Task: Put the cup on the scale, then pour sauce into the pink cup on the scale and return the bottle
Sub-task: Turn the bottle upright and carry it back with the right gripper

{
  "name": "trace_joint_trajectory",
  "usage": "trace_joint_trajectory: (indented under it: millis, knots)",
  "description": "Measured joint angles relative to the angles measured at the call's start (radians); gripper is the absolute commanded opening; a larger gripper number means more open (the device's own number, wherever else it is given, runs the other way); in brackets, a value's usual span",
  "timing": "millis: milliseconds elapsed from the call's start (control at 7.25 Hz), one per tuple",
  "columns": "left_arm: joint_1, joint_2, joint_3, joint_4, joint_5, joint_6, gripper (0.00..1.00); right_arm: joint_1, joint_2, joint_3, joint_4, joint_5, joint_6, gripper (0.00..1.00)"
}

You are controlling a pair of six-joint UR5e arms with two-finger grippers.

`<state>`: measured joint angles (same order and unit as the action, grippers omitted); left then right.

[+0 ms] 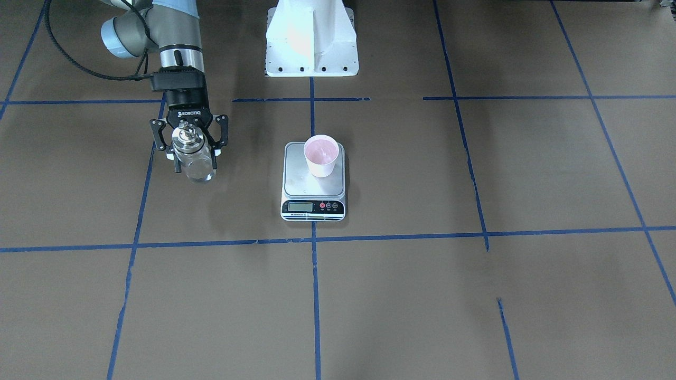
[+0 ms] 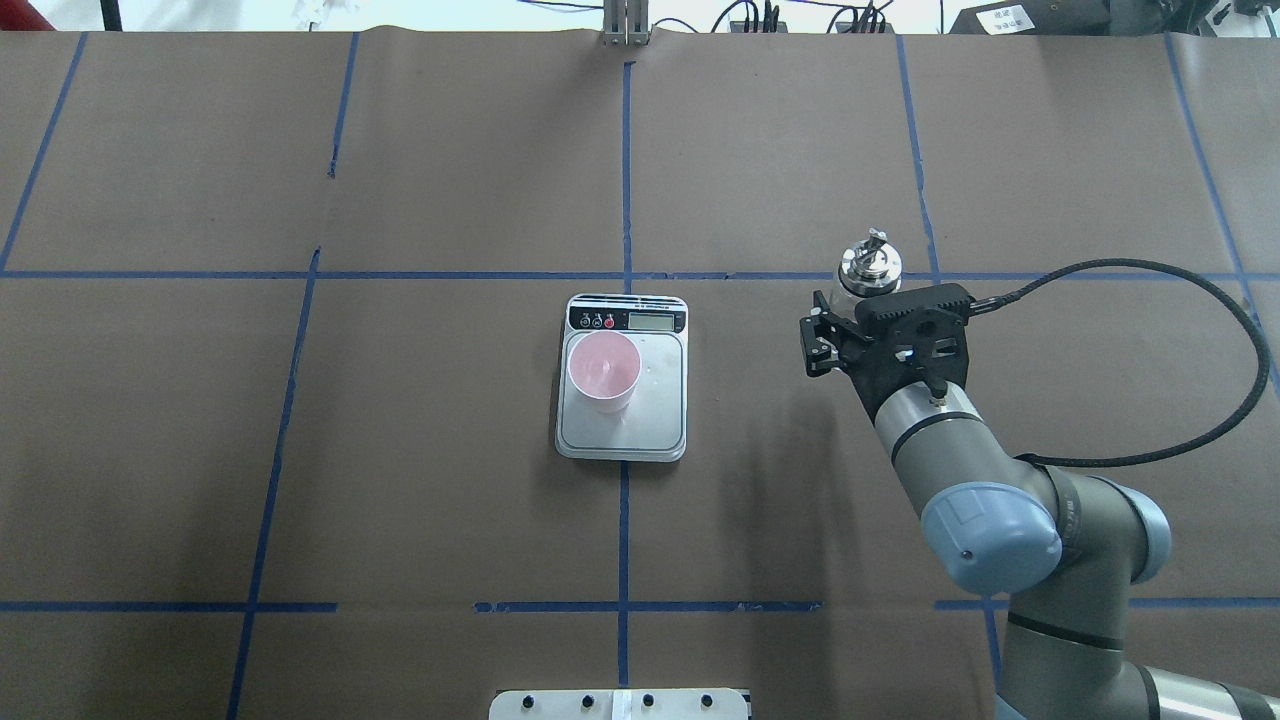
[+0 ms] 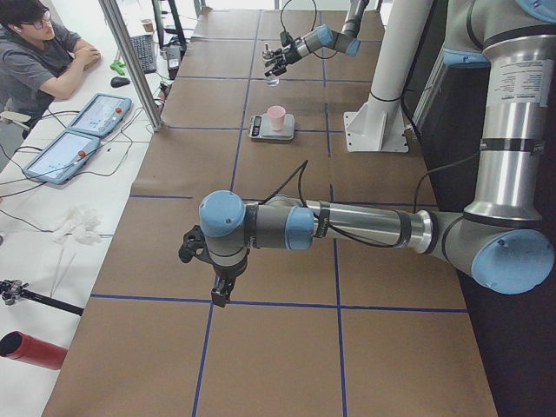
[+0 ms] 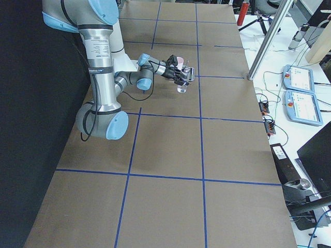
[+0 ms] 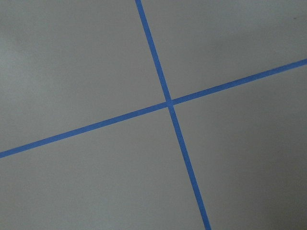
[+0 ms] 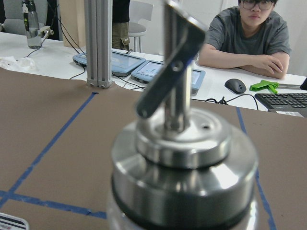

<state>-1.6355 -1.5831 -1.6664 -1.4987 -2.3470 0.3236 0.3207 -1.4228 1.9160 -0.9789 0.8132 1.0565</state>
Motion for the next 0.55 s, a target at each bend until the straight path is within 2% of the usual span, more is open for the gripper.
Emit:
trace_joint_trajectory:
  millis: [414, 552]
  knots:
    - [0.000, 0.000, -0.001, 0.000, 0.000, -0.001, 1.00, -0.001, -0.205, -0.040, 0.286, 0.003, 0.049, 0.00]
    - [0.000, 0.000, -0.001, 0.000, 0.000, 0.000, 1.00, -0.002, -0.224, -0.060, 0.326, 0.000, 0.054, 0.00]
